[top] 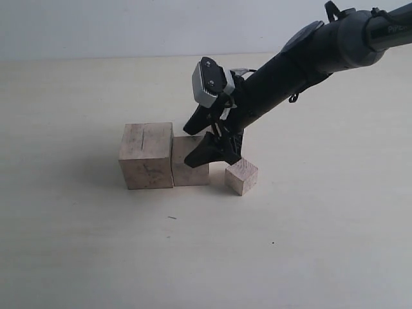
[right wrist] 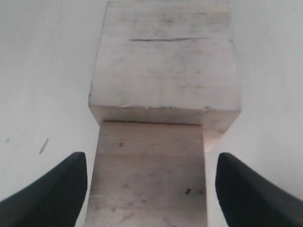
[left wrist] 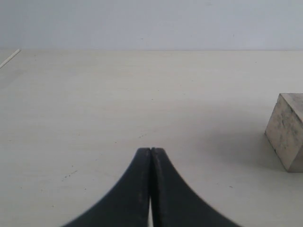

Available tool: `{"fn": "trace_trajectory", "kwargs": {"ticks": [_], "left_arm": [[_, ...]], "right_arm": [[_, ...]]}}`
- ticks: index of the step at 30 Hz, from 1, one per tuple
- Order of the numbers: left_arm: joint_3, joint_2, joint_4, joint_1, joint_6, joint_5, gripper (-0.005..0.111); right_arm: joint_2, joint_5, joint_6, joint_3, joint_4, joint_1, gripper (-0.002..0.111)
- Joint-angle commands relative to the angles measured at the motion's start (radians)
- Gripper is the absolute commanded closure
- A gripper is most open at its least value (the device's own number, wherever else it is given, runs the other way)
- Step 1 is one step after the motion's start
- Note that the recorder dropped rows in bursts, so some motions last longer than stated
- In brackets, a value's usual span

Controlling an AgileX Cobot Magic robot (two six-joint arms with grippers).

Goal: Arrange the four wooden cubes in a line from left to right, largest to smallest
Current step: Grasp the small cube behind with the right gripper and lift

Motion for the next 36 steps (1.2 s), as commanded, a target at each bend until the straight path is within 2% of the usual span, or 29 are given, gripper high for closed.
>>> {"fn": "trace_trajectory", "kwargs": {"ticks": [1, 5, 10, 14, 31, 33, 36], "left_arm": [[0.003, -0.005, 0.001, 0.002, 0.001, -0.010, 0.107], [0.003, -0.005, 0.001, 0.002, 0.001, -0.010, 0.107], [0.003, -0.005, 0.001, 0.002, 0.001, -0.010, 0.107], [0.003, -0.005, 0.001, 0.002, 0.001, -0.010, 0.107], [0.003, -0.005, 0.001, 0.002, 0.001, -0.010, 0.107], [0.003, -0.005, 0.001, 0.002, 0.001, -0.010, 0.107], [0.003, -0.005, 0.001, 0.002, 0.001, -0.010, 0.107]], "right_arm": [[-0.097, -0.013, 0.064, 0.001, -0.025, -0.003, 0.036], [-0.176, -0.043, 0.200, 0.001, -0.125, -0.003, 0.037], [-0.284, -0.282, 0.542, 0.001, -0.390, -0.003, 0.046], [-0.320, -0.384, 0.774, 0.001, -0.562, -0.003, 0.047], [-0.178, -0.438, 0.770, 0.001, -0.529, -0.012, 0.047], [-0.164, -0.466, 0.768, 0.001, -0.505, -0.012, 0.041], [-0.140, -0.510, 0.768, 0.001, -0.489, -0.012, 0.028]]}}
